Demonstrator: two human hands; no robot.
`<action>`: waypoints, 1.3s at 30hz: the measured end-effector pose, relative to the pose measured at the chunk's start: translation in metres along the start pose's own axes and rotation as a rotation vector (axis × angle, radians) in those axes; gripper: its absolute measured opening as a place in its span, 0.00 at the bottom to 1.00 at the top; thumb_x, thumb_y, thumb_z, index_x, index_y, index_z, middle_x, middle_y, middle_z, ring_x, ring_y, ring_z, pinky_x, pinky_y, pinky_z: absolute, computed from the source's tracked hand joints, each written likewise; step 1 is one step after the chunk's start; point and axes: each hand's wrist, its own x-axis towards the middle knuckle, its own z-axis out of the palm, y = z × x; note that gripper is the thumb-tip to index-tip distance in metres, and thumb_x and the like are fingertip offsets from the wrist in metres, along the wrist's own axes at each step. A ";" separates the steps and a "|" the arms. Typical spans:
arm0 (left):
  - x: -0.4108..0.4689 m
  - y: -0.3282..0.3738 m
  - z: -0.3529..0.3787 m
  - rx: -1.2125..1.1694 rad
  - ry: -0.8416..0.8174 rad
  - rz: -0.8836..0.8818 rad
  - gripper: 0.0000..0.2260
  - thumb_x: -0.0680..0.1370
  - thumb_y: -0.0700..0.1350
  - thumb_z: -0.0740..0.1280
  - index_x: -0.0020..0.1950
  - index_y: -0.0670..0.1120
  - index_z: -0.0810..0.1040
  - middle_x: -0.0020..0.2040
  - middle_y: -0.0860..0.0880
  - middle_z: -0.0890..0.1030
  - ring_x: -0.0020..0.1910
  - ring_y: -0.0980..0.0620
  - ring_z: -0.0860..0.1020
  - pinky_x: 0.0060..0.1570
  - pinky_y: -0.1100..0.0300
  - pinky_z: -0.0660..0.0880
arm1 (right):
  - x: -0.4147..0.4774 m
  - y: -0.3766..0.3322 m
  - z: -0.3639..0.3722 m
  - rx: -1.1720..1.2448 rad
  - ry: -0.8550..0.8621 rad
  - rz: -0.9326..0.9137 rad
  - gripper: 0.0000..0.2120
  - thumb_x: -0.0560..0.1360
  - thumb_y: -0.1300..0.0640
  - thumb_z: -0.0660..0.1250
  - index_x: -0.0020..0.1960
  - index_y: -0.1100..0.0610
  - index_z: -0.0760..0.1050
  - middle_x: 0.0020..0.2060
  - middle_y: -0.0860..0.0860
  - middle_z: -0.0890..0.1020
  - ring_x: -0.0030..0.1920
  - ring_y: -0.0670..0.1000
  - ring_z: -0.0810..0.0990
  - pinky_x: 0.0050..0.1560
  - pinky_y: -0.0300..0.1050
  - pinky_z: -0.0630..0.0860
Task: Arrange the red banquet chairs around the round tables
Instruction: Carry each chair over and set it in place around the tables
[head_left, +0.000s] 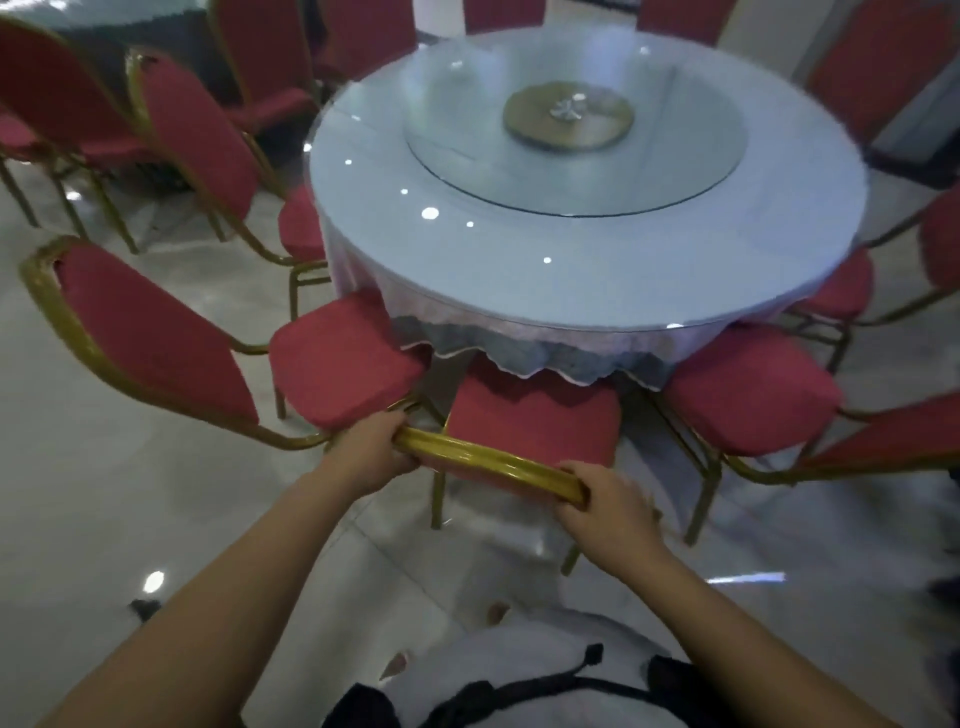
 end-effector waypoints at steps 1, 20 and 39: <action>-0.001 -0.001 0.001 -0.031 0.027 0.022 0.12 0.69 0.53 0.76 0.43 0.52 0.75 0.41 0.55 0.75 0.44 0.50 0.78 0.35 0.57 0.68 | -0.011 0.005 0.006 -0.021 0.062 0.071 0.19 0.71 0.46 0.65 0.62 0.40 0.74 0.55 0.43 0.79 0.60 0.52 0.75 0.63 0.55 0.68; 0.001 0.052 0.029 0.109 0.058 0.192 0.08 0.73 0.54 0.69 0.43 0.51 0.76 0.37 0.54 0.73 0.41 0.48 0.77 0.33 0.58 0.61 | 0.016 0.037 -0.025 -0.160 0.189 0.421 0.17 0.66 0.43 0.78 0.47 0.46 0.73 0.52 0.51 0.78 0.64 0.61 0.70 0.63 0.57 0.68; -0.026 -0.126 -0.037 -0.480 0.053 -0.398 0.39 0.74 0.51 0.73 0.78 0.59 0.54 0.78 0.51 0.60 0.74 0.50 0.62 0.70 0.54 0.62 | 0.141 -0.155 0.039 0.245 -0.374 -0.276 0.32 0.70 0.31 0.65 0.71 0.40 0.67 0.64 0.38 0.71 0.66 0.42 0.69 0.61 0.41 0.67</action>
